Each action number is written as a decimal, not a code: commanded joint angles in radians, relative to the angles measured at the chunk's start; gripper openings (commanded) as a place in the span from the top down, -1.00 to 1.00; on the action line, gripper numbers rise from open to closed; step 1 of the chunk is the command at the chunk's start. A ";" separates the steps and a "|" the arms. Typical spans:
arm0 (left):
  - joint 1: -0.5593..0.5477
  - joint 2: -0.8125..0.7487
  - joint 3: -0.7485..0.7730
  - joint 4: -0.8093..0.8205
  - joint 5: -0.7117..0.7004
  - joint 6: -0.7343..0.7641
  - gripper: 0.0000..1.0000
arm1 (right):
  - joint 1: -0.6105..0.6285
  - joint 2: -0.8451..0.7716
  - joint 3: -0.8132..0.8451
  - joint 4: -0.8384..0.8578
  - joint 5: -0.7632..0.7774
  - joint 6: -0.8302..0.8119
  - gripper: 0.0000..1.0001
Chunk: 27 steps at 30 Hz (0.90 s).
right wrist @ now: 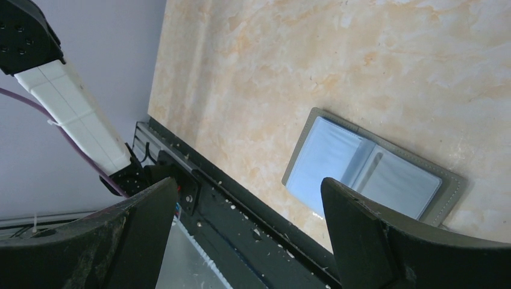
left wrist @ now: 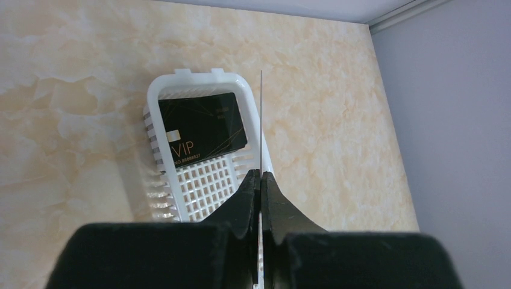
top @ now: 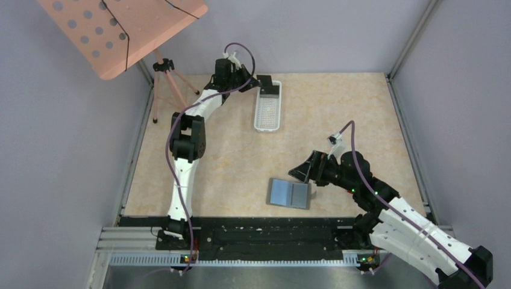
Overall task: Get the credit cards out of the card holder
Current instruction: Place the credit card in the storage box.
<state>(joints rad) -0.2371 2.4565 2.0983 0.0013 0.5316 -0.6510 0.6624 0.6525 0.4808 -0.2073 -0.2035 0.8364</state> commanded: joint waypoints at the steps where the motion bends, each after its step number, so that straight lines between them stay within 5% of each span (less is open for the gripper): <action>1: 0.014 0.050 0.045 0.061 0.042 -0.030 1.00 | -0.004 0.026 0.066 0.023 0.006 -0.022 -0.78; 12: 0.018 0.141 0.094 0.143 0.098 -0.102 0.91 | -0.004 0.093 0.078 0.040 0.005 -0.021 -0.77; 27: 0.018 0.170 0.095 0.233 0.079 -0.130 0.54 | -0.004 0.130 0.085 0.077 0.015 0.000 -0.77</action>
<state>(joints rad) -0.2234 2.6118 2.1471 0.1448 0.6121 -0.7742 0.6624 0.7757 0.5190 -0.1810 -0.2031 0.8337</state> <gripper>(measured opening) 0.214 0.887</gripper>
